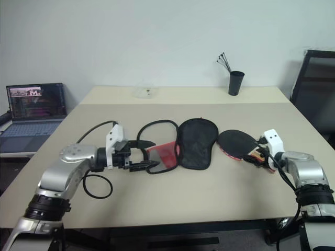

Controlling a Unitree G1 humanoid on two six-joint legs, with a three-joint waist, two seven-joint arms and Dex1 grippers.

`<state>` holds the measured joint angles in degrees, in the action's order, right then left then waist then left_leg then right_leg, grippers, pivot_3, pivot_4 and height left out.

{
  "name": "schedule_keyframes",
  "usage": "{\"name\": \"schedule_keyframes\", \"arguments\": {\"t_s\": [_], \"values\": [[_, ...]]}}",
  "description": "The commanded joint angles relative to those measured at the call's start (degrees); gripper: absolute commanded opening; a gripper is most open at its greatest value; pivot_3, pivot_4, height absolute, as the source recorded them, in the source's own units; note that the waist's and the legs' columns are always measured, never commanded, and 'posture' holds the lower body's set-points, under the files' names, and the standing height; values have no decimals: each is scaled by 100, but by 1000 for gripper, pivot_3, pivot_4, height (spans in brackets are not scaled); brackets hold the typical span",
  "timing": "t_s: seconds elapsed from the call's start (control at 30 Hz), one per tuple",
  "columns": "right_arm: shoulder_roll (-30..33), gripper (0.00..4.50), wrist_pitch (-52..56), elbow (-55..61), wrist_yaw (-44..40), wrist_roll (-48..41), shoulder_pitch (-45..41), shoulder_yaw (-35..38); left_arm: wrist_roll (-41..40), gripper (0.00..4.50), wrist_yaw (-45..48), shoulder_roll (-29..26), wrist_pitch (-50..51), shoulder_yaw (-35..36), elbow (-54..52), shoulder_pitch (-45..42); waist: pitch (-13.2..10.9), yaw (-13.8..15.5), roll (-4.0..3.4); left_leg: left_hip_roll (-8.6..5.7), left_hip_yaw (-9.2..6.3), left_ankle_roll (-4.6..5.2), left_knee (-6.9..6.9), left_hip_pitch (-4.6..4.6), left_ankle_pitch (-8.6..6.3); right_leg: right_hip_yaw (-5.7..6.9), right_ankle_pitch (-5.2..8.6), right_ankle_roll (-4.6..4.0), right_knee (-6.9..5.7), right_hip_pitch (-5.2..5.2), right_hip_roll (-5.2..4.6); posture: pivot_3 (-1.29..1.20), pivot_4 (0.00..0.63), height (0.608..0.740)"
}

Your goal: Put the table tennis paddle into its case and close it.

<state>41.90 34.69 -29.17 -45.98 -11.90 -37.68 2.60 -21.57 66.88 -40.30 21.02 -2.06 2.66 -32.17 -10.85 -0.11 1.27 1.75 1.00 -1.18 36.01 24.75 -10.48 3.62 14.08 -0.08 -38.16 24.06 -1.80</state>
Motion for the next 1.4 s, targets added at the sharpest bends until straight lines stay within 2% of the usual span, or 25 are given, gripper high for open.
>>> {"name": "schedule_keyframes", "arguments": {"t_s": [0.03,0.2,0.4,0.63,0.73,0.8,0.83,0.87,0.93,1.07,1.1,1.3,1.4], "values": [[255,4470,-549,-516,-163,229,-323,11,-19,4075,36,-13,-69,56,-58,-162,0,-5,0,0,0,0,0,0,0,0,0,0,0,0,0,0,150,740],[334,4470,-937,-1236,-433,480,-523,-127,-49,4075,60,-18,-44,65,-122,-147,0,-7,0,1,1,0,0,-3,0,-2,0,0,0,-1,2,0,150,740],[200,4470,-1140,-1417,-813,701,-580,-427,-238,4075,250,-41,83,82,-256,-133,0,-8,0,1,3,0,0,-3,0,-4,0,0,-1,-1,2,0,150,740],[15,4470,-1312,-1870,-584,948,-730,-495,-190,4075,311,-52,53,110,-138,-256,1,-12,2,3,3,0,4,-8,0,-6,-1,0,-5,-4,4,0,150,740],[-30,3948,-1311,-1970,-407,1019,-746,-465,-166,4075,278,-52,39,116,-131,-247,2,-39,3,5,10,0,4,-32,0,-10,-4,1,-4,-25,5,0,150,740],[-24,3362,-1268,-2001,-302,1014,-731,-412,-153,4075,253,-66,27,132,-147,-203,2,-38,3,6,12,0,2,-65,0,-11,-4,1,2,-56,5,0,150,740],[17,3362,-1218,-1989,-217,997,-712,-351,-151,4075,219,-81,30,160,-179,-148,2,-31,3,5,12,-1,2,-75,-1,-11,-4,1,3,-67,4,0,150,740],[66,2983,-1155,-1939,-144,969,-694,-280,-159,4075,185,-99,39,199,-213,-89,2,-23,3,3,11,-1,3,-89,0,-11,-5,2,5,-82,-1,0,150,740],[178,2543,-1020,-1767,-31,903,-674,-141,-183,4075,120,-139,68,283,-285,37,2,-20,2,1,14,0,4,-88,0,-18,-9,3,5,-82,-10,0,150,740],[351,1191,-638,-1172,94,725,-637,104,-230,4075,19,-210,110,399,-430,265,-2,-3,-2,2,22,0,0,-79,-1,-24,-9,3,10,-74,-19,0,150,740],[372,1030,-491,-965,104,662,-611,175,-238,4075,-8,-214,126,425,-461,302,-3,4,-3,2,25,0,-1,-73,-1,-26,-9,4,11,-68,-20,0,150,740],[328,1034,352,415,332,344,-413,534,-258,4075,-152,-256,167,570,-550,447,-4,-1,-4,1,37,1,-5,-71,-2,-36,-9,5,11,-57,-21,0,150,740],[-126,1034,1282,1583,738,-32,-313,735,-277,4075,-211,-295,196,664,-589,533,-4,-16,-4,2,46,1,-8,-74,-2,-45,-9,6,7,-52,-15,0,150,740]]}}
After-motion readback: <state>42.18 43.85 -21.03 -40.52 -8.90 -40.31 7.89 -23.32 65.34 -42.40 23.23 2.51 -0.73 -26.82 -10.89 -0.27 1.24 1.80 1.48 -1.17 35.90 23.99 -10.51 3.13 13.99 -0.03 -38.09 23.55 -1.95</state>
